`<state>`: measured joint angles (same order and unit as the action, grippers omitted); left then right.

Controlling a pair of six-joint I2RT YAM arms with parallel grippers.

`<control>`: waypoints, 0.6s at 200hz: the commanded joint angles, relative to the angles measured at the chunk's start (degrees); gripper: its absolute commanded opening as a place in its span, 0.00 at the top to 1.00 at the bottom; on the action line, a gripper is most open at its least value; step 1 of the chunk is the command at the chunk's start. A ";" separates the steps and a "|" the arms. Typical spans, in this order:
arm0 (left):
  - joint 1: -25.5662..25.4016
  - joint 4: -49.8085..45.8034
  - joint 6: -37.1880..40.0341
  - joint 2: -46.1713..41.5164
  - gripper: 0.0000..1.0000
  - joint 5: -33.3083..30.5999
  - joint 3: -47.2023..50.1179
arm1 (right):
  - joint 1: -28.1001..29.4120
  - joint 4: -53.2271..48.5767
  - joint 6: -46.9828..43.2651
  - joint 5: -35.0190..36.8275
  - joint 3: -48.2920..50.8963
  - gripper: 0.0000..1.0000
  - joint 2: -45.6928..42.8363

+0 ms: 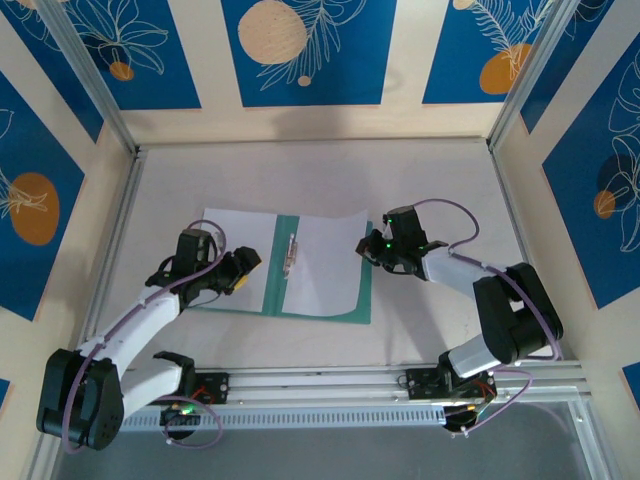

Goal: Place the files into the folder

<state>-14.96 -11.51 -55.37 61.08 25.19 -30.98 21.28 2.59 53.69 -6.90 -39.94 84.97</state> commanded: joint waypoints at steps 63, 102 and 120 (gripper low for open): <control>0.88 1.69 -0.19 1.72 0.32 2.45 0.67 | -1.98 -3.12 -6.16 -3.71 -1.44 1.00 1.04; 0.89 2.09 -0.58 1.93 0.33 2.54 0.51 | -3.04 -1.31 -5.38 -5.58 -0.62 1.00 1.74; 0.85 2.19 -0.61 2.03 0.33 2.63 0.45 | -3.06 0.32 -4.10 -5.76 -0.15 1.00 1.87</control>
<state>-14.85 -10.31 -55.55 62.83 26.48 -30.79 18.37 0.93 49.17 -10.66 -40.16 85.95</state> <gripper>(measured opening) 0.674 0.068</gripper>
